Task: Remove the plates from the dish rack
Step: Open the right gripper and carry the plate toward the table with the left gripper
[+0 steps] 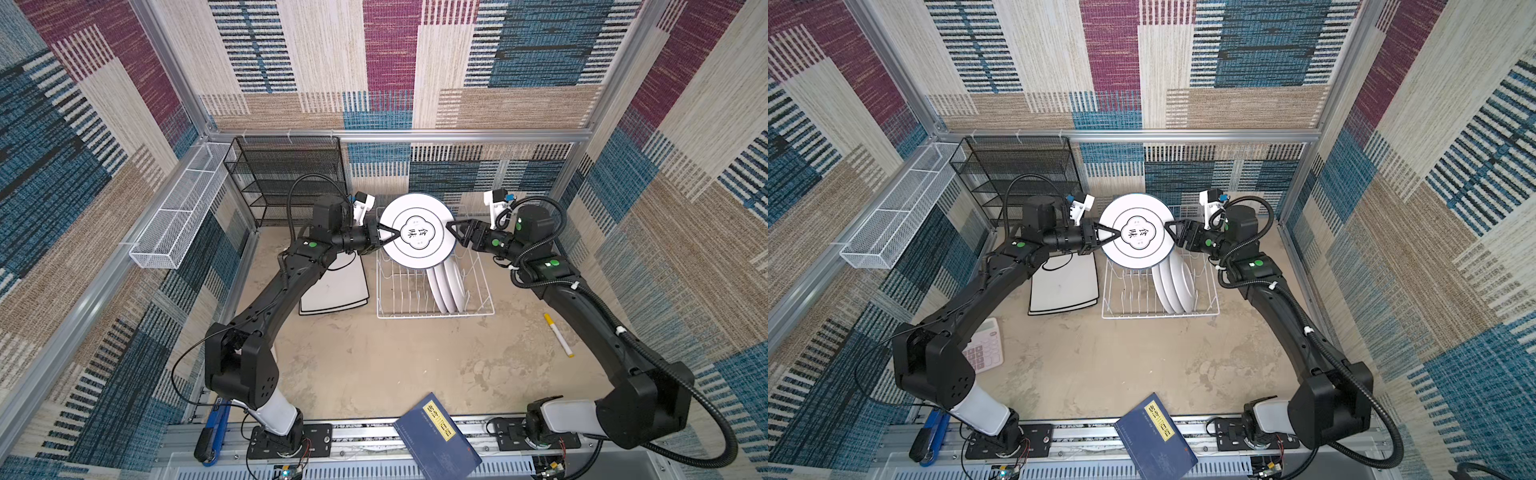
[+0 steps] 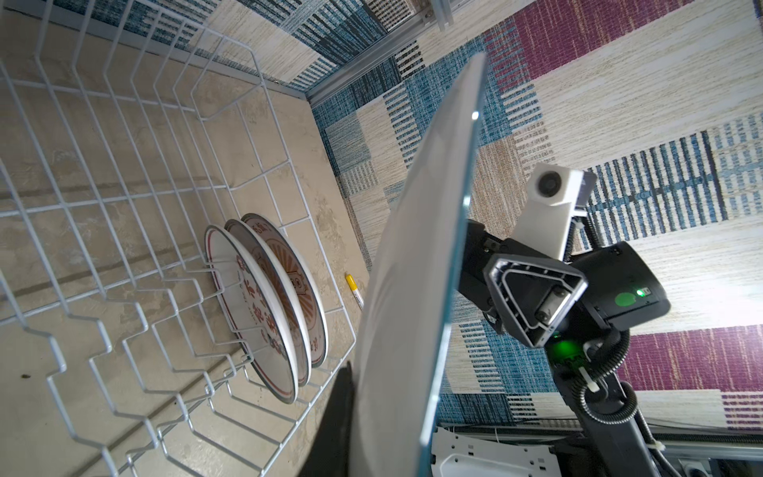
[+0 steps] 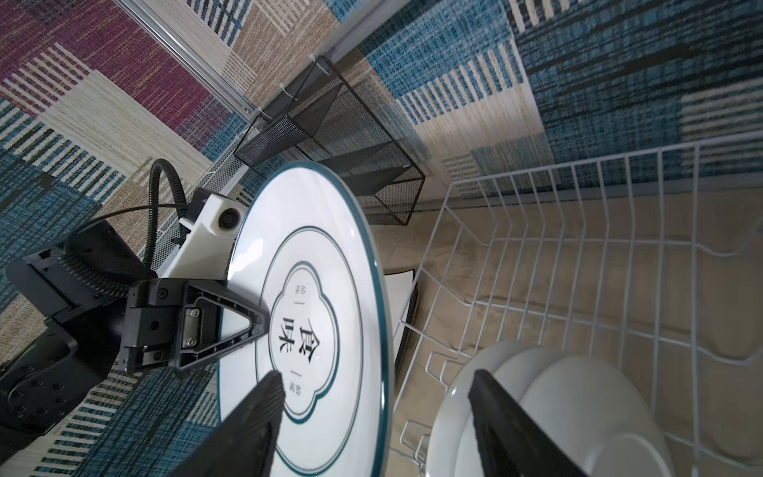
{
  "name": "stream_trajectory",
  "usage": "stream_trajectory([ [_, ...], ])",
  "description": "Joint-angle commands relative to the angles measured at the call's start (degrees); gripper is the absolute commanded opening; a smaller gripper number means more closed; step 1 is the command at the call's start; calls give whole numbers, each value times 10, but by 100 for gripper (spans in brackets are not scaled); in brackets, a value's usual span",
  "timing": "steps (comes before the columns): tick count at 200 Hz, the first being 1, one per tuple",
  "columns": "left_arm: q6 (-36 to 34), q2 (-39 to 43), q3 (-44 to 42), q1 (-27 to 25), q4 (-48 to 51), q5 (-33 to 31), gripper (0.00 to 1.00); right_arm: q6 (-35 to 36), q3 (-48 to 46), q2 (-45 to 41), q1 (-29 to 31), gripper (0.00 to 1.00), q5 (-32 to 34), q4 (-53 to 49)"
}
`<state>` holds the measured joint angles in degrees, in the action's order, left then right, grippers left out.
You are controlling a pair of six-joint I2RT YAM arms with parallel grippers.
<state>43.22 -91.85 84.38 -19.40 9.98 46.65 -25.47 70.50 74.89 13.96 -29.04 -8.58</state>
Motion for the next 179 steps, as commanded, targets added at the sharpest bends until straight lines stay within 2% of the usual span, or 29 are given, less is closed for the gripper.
stream_trajectory([
  [1,-14,25,-10,2,14,-8,0,94,-1,-30,0,87,44,-10],
  [13,-17,39,-19,2,29,-10,0,115,-3,-48,0,100,54,-13],
  [40,-37,76,-38,6,77,-11,0,171,-22,-87,0,99,48,-7],
  [70,-75,117,-63,9,159,-15,0,261,-59,-130,1,99,-10,2],
  [101,-92,176,-121,10,209,-25,0,365,-85,-166,4,99,-53,-33],
  [134,-92,241,-216,11,228,-33,0,441,-100,-179,24,99,-52,-96],
  [179,-87,323,-336,12,256,-44,0,547,-151,-192,103,99,4,-145],
])
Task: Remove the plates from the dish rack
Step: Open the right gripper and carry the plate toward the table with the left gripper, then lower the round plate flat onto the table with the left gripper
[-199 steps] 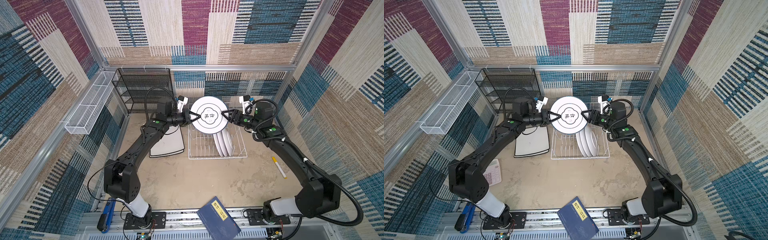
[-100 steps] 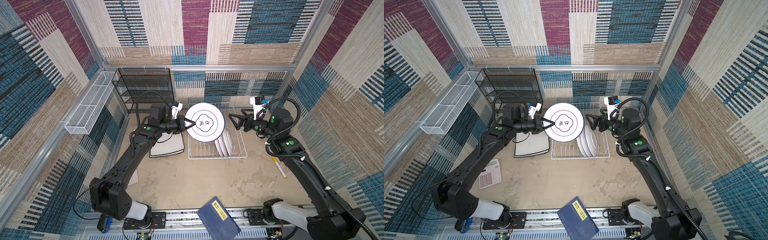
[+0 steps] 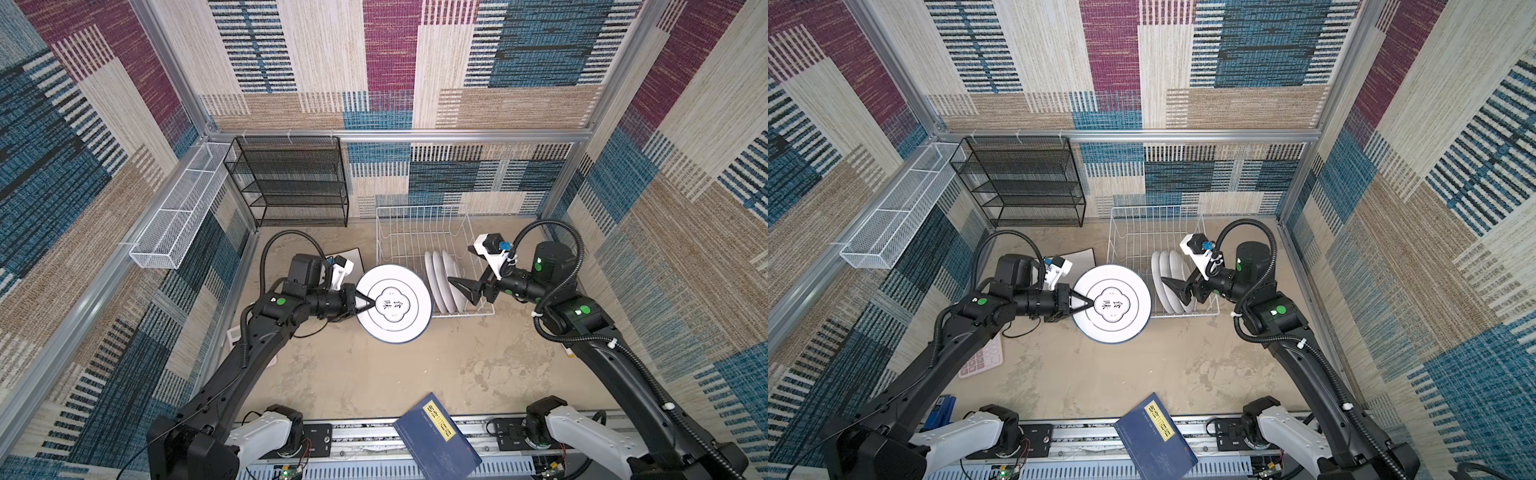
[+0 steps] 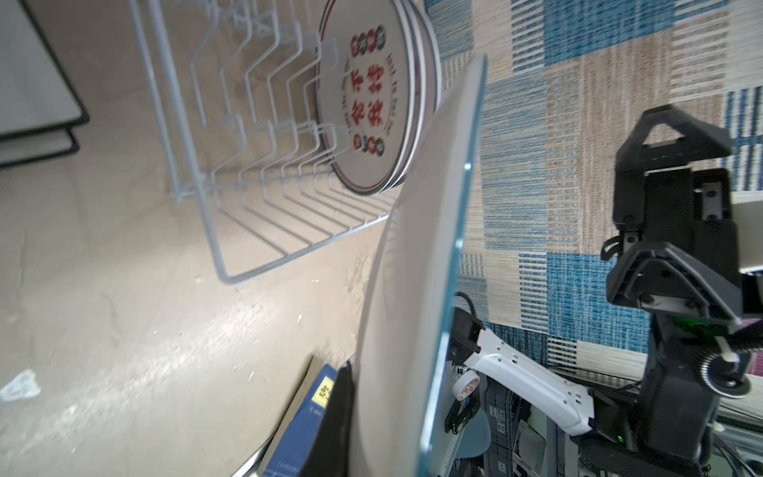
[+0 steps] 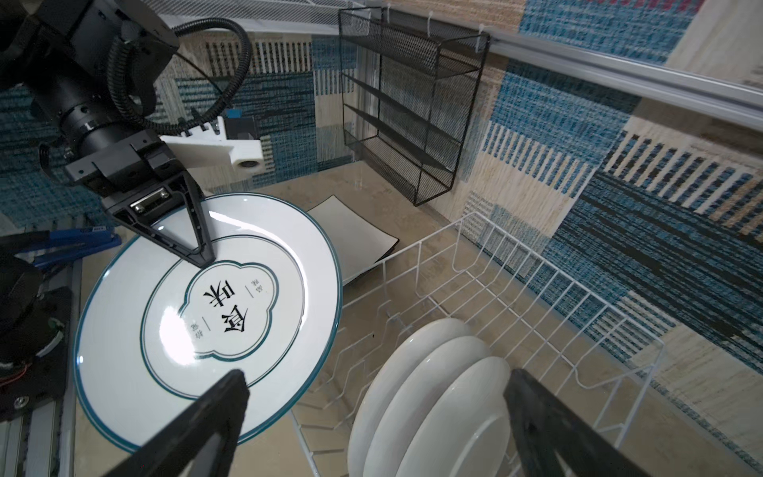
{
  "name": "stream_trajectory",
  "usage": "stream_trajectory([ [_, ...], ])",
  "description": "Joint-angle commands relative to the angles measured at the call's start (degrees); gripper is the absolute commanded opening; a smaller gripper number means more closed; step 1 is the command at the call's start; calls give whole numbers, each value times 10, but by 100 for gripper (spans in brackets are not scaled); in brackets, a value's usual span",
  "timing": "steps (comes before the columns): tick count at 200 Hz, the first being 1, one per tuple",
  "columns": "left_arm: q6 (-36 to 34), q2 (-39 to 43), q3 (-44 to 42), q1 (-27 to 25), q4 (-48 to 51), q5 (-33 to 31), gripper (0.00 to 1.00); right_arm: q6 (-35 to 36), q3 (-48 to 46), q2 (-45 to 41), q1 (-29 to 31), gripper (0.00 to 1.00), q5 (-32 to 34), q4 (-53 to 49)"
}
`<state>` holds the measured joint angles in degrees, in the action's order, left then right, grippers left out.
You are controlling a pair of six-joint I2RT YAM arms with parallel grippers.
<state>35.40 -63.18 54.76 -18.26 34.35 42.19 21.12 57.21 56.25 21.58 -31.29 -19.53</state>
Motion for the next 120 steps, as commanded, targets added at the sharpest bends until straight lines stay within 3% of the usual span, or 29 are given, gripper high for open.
stream_trajectory([
  [1,-8,38,-42,0,13,1,0,82,-19,-5,27,99,26,-36],
  [61,-6,139,-135,0,73,-16,0,94,-69,-25,54,99,24,-15],
  [120,16,156,-197,0,51,-39,0,84,-93,-36,61,99,33,-3],
])
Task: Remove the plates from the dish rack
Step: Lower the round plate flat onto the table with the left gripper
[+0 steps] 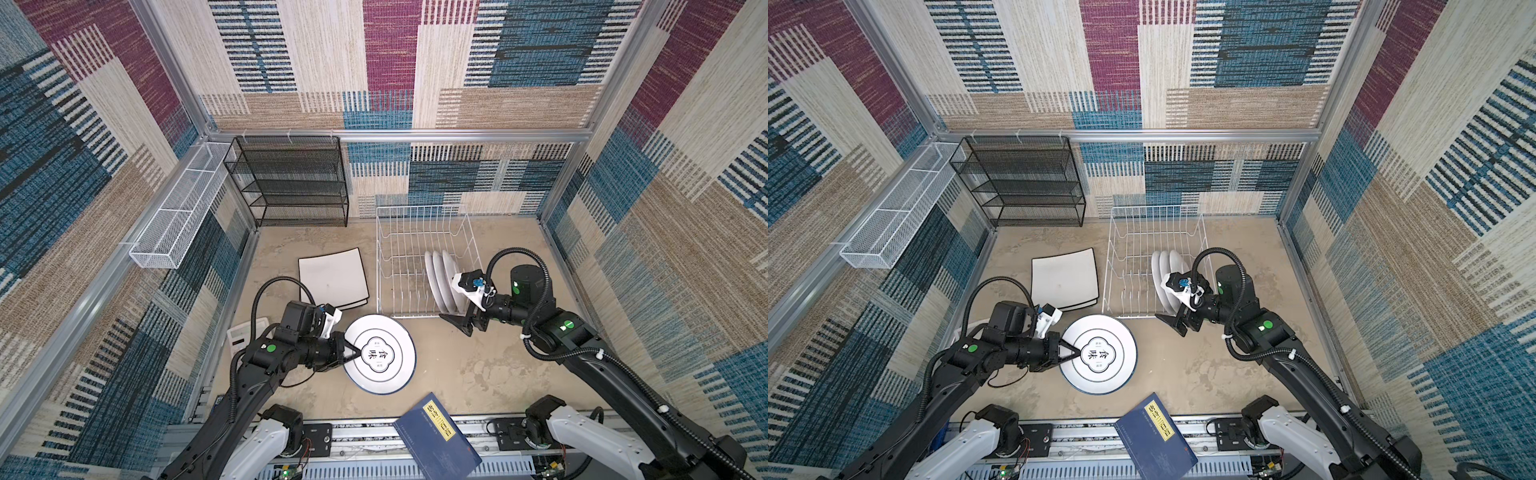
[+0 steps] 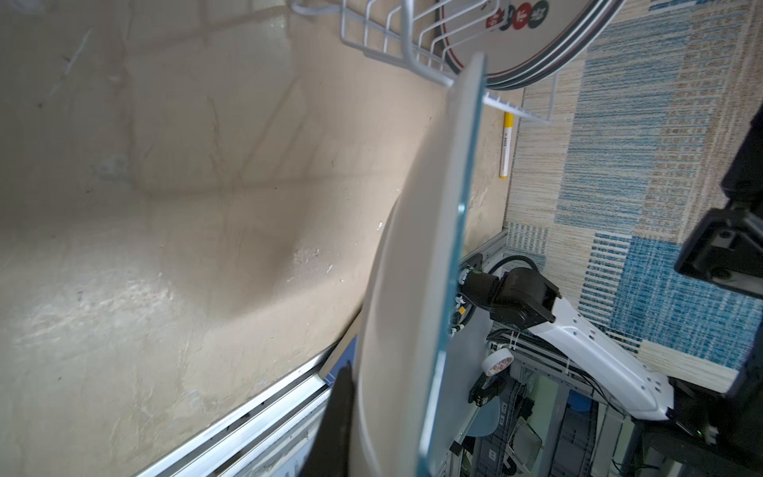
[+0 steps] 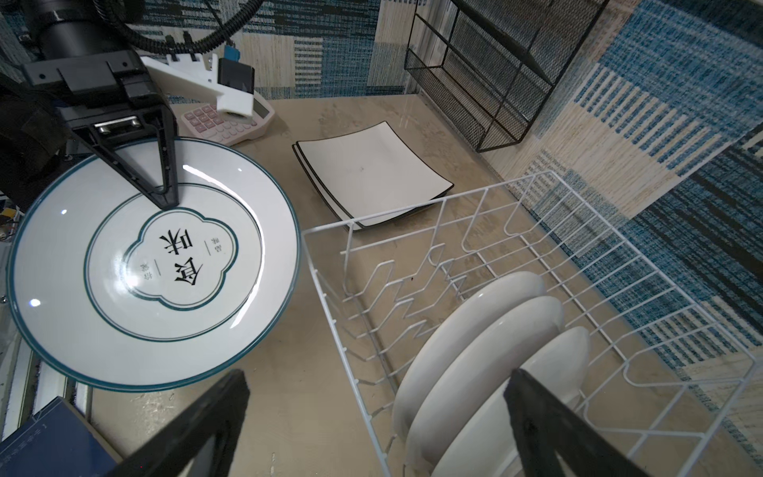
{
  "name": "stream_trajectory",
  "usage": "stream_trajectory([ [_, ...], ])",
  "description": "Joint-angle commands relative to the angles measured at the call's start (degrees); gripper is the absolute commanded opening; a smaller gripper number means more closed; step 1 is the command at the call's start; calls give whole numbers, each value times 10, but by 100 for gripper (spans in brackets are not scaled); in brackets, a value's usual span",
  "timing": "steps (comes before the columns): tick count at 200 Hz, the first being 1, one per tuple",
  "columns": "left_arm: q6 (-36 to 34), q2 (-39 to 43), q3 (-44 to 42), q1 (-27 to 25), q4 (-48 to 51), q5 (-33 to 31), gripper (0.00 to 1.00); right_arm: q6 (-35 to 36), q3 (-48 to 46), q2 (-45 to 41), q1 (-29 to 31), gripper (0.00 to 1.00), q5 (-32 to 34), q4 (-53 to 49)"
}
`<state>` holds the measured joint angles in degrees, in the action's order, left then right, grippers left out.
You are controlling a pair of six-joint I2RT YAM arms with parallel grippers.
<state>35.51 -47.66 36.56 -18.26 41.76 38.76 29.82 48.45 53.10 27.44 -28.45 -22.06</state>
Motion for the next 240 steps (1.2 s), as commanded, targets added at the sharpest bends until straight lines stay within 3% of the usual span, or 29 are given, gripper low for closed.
stream_trajectory([
  [1,16,1,-16,0,-25,-4,0,-3,-5,-5,2,99,5,23],
  [85,89,-44,-100,-5,-189,7,0,-23,-10,-5,6,99,35,50],
  [187,106,-130,-133,-9,-285,-10,0,-29,-1,21,6,99,56,76],
  [240,102,-177,-147,-12,-307,-4,13,-36,-5,30,6,99,61,91],
])
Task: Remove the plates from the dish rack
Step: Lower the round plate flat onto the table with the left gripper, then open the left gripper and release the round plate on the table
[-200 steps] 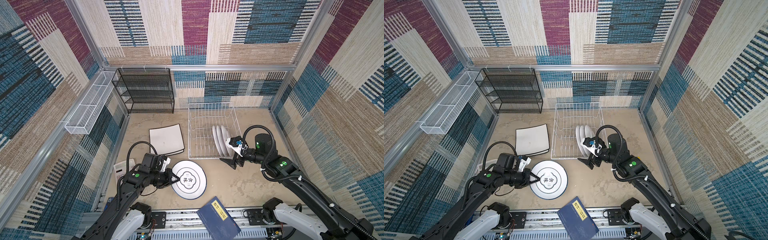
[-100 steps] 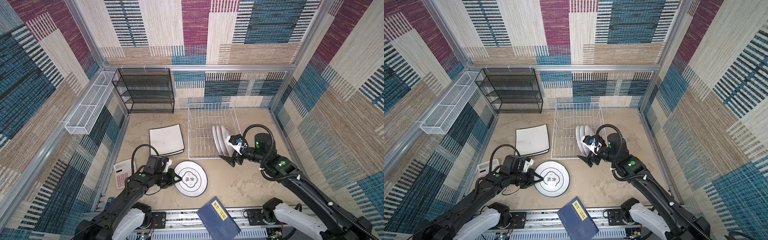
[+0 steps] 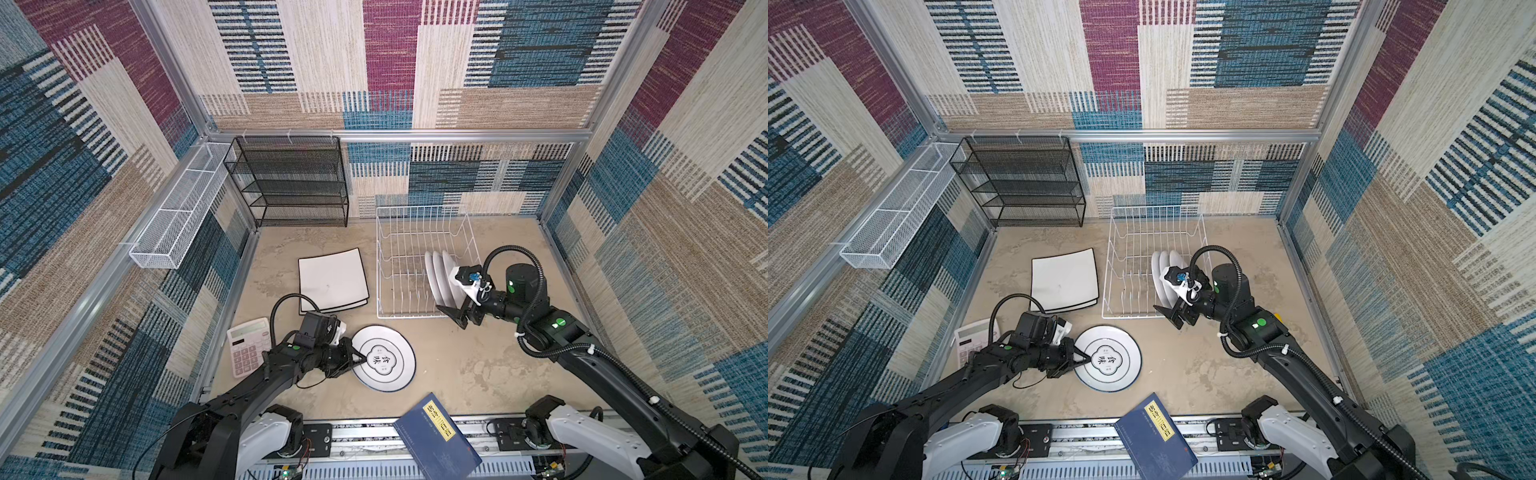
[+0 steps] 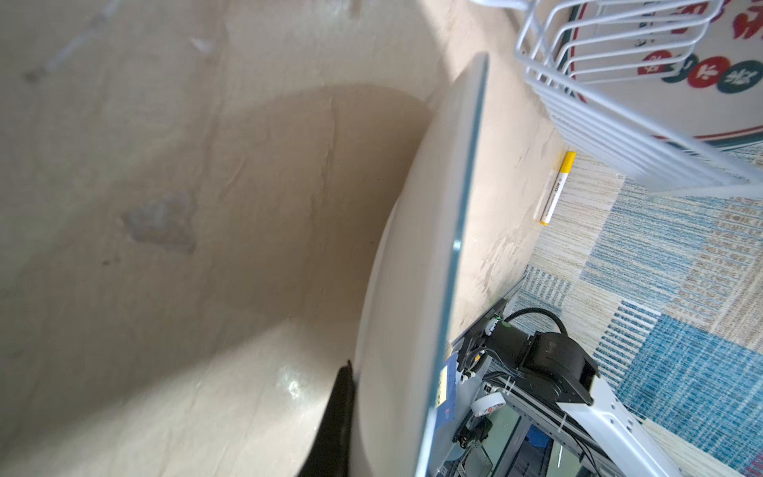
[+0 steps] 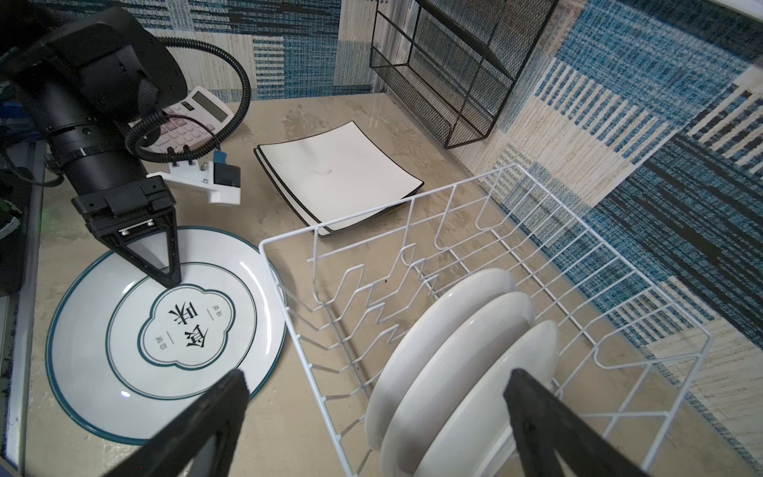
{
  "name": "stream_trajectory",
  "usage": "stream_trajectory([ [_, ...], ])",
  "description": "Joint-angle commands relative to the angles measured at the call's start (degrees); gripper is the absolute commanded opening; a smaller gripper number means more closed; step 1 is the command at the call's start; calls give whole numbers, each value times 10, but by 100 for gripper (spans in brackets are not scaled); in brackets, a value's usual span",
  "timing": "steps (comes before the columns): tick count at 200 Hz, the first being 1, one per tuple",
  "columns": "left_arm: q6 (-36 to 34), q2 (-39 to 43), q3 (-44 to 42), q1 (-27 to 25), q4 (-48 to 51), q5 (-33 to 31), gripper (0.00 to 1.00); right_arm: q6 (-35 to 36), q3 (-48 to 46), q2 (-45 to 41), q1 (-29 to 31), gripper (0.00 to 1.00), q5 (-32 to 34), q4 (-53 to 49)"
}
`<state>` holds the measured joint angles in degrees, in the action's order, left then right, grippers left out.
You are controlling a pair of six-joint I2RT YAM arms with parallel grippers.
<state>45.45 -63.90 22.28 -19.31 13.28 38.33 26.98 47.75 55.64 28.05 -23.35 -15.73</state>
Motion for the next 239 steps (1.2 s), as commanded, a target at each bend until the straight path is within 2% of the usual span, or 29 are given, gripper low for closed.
stream_trajectory([
  [1,2,-15,-5,-1,-23,0,14,-8,3,5,0,99,10,28],
  [51,-4,-25,5,-2,15,-32,34,-14,4,8,0,99,3,39],
  [84,-5,-26,10,-1,36,-46,53,-15,5,7,0,99,12,47],
  [108,-4,-15,13,-2,52,-47,63,-12,5,6,0,99,16,45],
  [111,-6,-13,14,-2,55,-65,63,-13,5,6,0,99,16,44],
  [174,-13,24,50,-1,149,-137,69,-17,4,-7,0,99,23,40],
  [239,-62,41,169,-1,277,-188,73,-60,7,-32,0,99,74,36],
])
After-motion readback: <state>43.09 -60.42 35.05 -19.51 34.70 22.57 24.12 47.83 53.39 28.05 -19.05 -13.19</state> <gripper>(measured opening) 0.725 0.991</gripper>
